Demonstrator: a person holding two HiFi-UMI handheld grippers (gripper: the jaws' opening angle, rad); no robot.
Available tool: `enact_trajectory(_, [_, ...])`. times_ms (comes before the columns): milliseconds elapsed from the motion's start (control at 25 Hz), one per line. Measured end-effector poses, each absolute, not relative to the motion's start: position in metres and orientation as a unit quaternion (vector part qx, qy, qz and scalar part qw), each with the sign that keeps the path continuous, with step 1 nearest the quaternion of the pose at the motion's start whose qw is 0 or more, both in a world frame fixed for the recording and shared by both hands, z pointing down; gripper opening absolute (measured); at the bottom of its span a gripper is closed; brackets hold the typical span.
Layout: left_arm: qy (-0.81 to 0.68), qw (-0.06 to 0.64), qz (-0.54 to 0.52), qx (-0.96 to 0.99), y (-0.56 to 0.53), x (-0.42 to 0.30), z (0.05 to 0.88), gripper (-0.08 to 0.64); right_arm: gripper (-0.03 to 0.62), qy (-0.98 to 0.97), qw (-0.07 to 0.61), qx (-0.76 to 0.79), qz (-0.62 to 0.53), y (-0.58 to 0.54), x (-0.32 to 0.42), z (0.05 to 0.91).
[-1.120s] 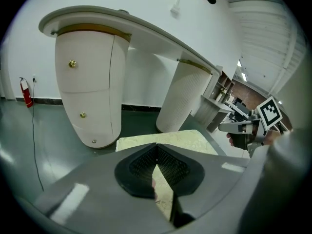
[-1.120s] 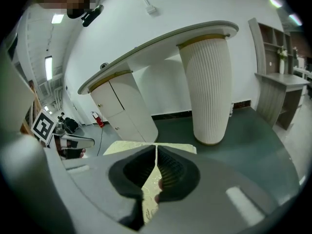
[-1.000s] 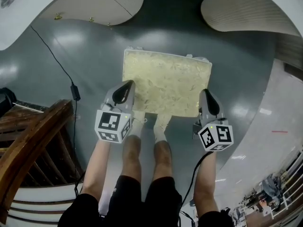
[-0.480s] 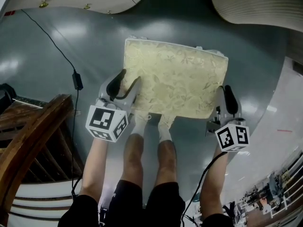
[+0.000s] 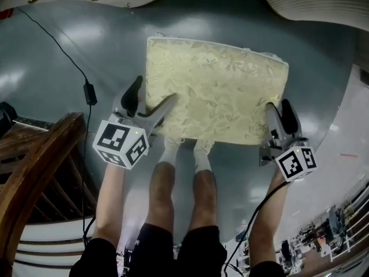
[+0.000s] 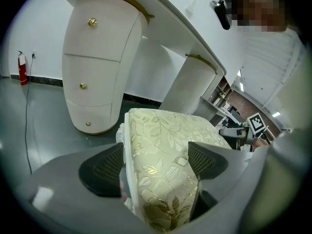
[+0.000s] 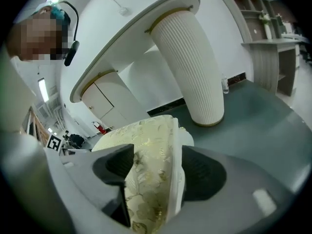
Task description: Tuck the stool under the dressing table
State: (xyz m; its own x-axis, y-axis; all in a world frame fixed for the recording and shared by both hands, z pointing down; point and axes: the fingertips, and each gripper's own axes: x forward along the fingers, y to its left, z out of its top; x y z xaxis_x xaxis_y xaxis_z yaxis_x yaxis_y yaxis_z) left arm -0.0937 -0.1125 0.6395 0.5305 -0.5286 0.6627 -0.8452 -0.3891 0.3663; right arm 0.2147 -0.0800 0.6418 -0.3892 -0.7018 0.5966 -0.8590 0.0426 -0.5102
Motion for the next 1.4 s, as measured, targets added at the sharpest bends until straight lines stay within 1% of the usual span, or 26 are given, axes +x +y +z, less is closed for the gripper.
enact_trajectory(160, [-0.429, 0.368, 0.205, 0.799, -0.114, -0.095, 0.644, 0.451, 0.308, -0.72, 0.078, 0.533, 0.437, -0.082, 0.215, 0.645])
enact_trajectory(400, [-0.42, 0.383, 0.183, 0.802, -0.114, -0.091, 0.648, 0.445, 0.308, -0.723, 0.035, 0.507, 0.469, -0.081, 0.209, 0.65])
enact_trajectory(680, [-0.417, 0.39, 0.161, 0.805, -0.115, -0.091, 0.651, 0.448, 0.308, -0.717, 0.016, 0.512, 0.473, -0.081, 0.21, 0.653])
enact_trajectory(1000, [-0.424, 0.401, 0.152, 0.798, -0.117, -0.091, 0.65, 0.448, 0.308, -0.721, 0.008, 0.51, 0.469, -0.081, 0.211, 0.653])
enact_trajectory(1400, [-0.422, 0.395, 0.146, 0.803, -0.117, -0.09, 0.649, 0.445, 0.308, -0.721, 0.004, 0.534, 0.442, -0.08, 0.211, 0.651])
